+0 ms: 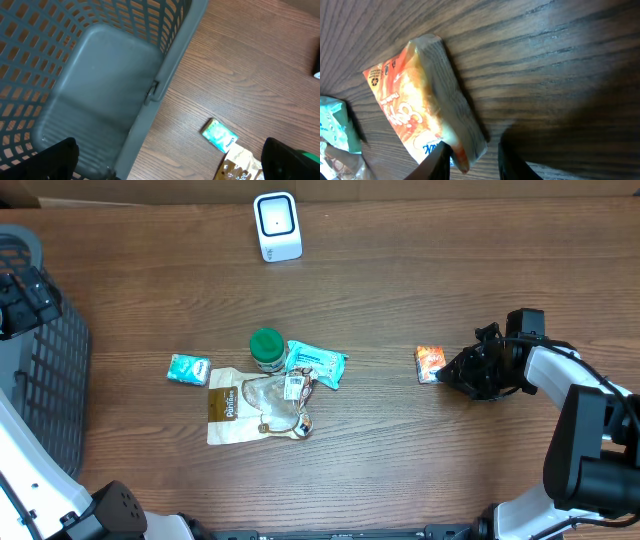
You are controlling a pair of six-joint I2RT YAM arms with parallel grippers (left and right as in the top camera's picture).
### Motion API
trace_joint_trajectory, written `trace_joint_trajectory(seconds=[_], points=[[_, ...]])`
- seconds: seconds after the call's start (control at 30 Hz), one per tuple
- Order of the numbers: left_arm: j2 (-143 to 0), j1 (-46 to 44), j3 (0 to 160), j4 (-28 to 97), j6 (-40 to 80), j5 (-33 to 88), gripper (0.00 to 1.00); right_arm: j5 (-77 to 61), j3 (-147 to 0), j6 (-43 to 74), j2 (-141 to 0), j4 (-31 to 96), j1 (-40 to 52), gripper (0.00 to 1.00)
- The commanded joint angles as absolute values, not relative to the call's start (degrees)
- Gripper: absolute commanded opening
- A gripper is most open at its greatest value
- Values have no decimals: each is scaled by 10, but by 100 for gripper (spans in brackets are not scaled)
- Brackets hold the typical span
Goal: Scan the item barcode
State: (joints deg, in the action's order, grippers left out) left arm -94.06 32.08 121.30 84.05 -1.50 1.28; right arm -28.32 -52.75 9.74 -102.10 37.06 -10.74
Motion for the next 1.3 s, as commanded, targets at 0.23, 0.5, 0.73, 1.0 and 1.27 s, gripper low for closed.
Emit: trace_joint_trajectory(seconds=[0.23, 0.5, 0.73, 1.0, 1.27], points=[[-944, 322, 1220, 840, -22, 11, 100, -266, -513, 109, -1022, 358, -106, 4], [-944, 322, 1220, 839, -22, 11, 100, -269, -548, 115, -999, 413, -106, 4], [-944, 322, 1220, 840, -22, 11, 100, -262, -557, 99, -944, 433, -86, 4], [-944, 322, 1220, 839, -22, 11, 100, -241, -557, 70, -942, 434, -34, 4], [-944, 321, 1220, 840, -22, 11, 99, -195, -557, 93, -942, 438, -16, 35]])
